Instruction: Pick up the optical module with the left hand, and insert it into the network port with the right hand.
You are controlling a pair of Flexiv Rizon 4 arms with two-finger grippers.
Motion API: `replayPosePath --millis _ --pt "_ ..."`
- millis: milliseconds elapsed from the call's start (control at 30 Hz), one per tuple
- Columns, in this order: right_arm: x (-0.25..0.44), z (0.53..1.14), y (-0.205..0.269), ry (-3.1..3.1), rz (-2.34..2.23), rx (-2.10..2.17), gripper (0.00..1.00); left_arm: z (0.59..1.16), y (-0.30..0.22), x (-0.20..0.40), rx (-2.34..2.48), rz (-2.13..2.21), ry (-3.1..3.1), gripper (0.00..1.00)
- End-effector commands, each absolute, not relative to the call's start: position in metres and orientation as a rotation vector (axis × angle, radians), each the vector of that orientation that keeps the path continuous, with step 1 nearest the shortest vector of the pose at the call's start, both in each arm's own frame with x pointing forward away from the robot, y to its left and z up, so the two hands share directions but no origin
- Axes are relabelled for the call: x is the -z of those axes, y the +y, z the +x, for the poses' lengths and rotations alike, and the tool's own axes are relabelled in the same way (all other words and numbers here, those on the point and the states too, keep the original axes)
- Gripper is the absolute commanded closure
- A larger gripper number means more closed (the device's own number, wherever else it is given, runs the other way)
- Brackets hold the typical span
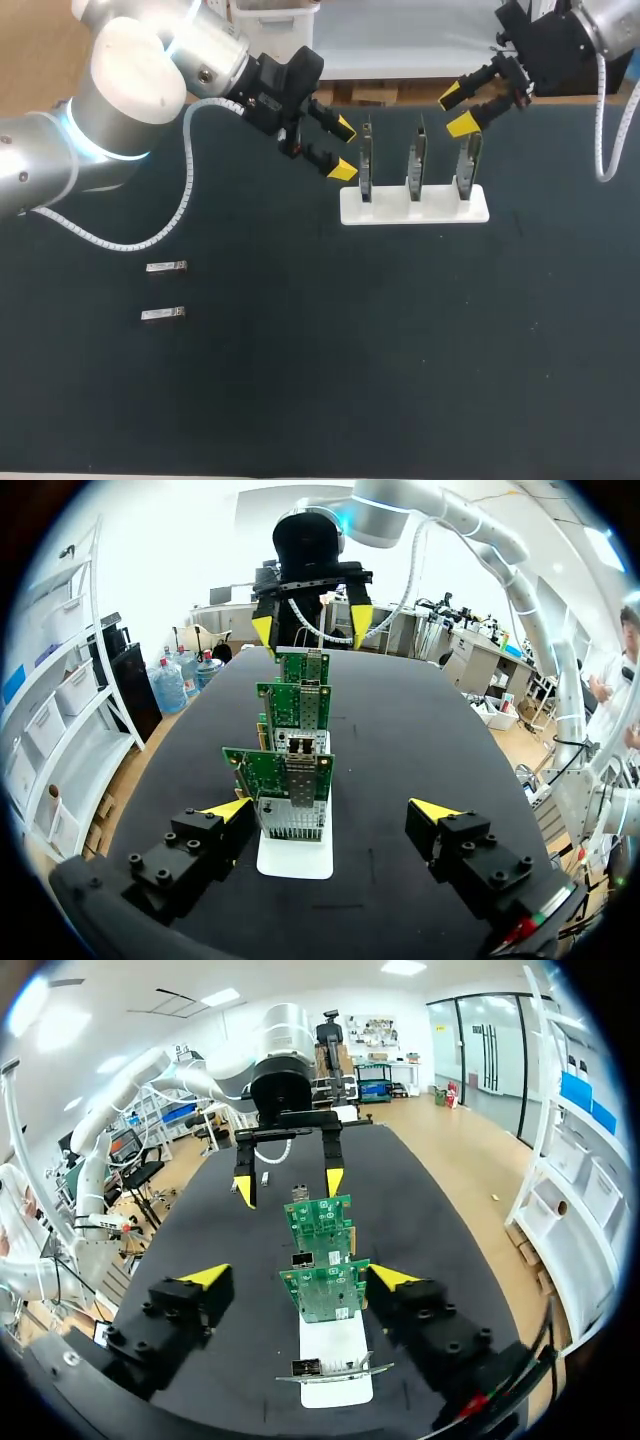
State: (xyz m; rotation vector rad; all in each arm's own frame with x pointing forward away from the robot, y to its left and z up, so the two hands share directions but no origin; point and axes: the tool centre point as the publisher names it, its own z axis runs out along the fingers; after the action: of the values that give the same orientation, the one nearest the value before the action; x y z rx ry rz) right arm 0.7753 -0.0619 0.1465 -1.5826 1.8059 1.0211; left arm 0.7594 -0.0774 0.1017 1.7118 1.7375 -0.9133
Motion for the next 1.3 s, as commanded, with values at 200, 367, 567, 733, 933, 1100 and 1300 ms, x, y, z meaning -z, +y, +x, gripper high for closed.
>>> replayPosePath --millis 200,367,567,733,933,1100,1300 --pt "-0.147 0.774 -0.062 1.805 -1.58 -1.017 0.0 0.762 -0.078 -0.102 0.915 1.717 1.742 0.0" --pt "-0.147 0.774 -0.062 1.805 -1.58 -1.017 0.0 0.76 -0.076 -0.105 0.913 1.753 1.709 0.0" --pt "-0.147 0.774 -0.062 1.805 -1.58 -1.017 0.0 0.752 -0.062 -0.11 0.806 1.829 1.726 0.0" --pt "-0.147 0.774 -0.062 1.805 -1.58 -1.017 0.0 0.74 -0.035 -0.117 0.648 1.883 1.764 0.0" --pt "-0.147 0.774 -0.062 1.805 -1.58 -1.017 0.0 0.729 0.009 -0.114 0.492 1.854 1.888 0.0" --pt "-0.147 0.774 -0.062 1.805 -1.58 -1.017 0.0 0.716 0.043 -0.107 0.332 1.866 1.959 0.0" --pt "-0.147 0.774 -0.062 1.805 -1.58 -1.017 0.0 0.698 0.077 -0.096 0.203 1.907 2.021 0.0"
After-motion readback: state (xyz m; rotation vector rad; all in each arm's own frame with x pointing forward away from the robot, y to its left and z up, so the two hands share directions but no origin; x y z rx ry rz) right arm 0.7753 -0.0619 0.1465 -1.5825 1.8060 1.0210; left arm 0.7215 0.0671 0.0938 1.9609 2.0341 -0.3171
